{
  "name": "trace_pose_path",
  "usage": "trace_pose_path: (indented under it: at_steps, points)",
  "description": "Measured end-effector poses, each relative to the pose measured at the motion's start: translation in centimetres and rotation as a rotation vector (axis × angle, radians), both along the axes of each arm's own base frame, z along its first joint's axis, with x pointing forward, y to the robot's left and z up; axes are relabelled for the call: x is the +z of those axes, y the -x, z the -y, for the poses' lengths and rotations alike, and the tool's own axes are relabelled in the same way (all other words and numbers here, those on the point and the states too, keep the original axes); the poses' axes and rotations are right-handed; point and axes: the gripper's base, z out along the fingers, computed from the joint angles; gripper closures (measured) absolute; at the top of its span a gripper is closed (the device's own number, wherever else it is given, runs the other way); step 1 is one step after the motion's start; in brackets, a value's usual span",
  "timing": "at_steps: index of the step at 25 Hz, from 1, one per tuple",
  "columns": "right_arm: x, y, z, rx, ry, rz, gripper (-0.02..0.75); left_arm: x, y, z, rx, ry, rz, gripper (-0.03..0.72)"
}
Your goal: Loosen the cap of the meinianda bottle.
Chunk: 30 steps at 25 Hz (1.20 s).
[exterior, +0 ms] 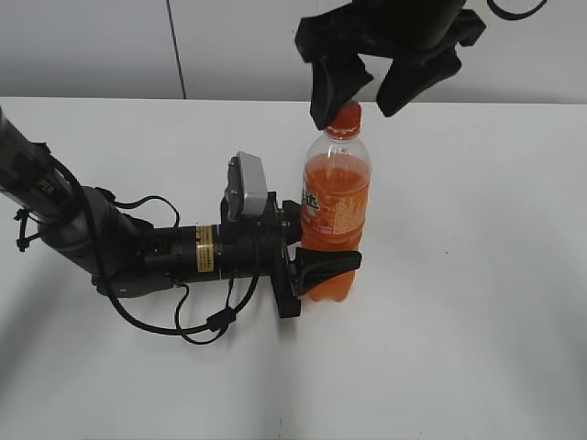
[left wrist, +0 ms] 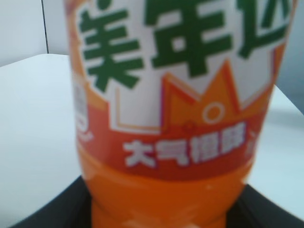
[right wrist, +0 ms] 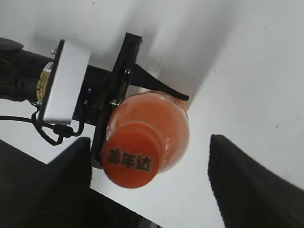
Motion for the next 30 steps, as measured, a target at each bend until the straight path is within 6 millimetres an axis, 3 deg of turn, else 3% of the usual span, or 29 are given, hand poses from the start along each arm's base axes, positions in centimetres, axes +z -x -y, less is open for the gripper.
trace_pose_path:
  at_steps: [9,12,15,22,30]
  points:
    - [0.0,0.0,0.01,0.006,0.002,0.002,0.197,0.0,0.0,0.0,0.0,0.0,0.0,0.304]
    - [0.0,0.0,0.0,0.007,0.001,0.002,0.307,0.0,0.0,0.0,0.0,0.0,0.0,0.304]
    - [0.03,0.03,-0.12,0.016,-0.011,0.001,0.468,0.0,-0.01,0.0,0.001,0.001,-0.002,0.304]
    - [0.04,0.01,-0.14,0.096,0.004,0.03,0.472,0.0,-0.02,0.0,0.002,0.0,-0.003,0.304]
    - [0.04,0.02,-0.15,0.418,0.072,0.13,0.472,-0.01,-0.01,0.0,0.002,0.0,-0.003,0.304]
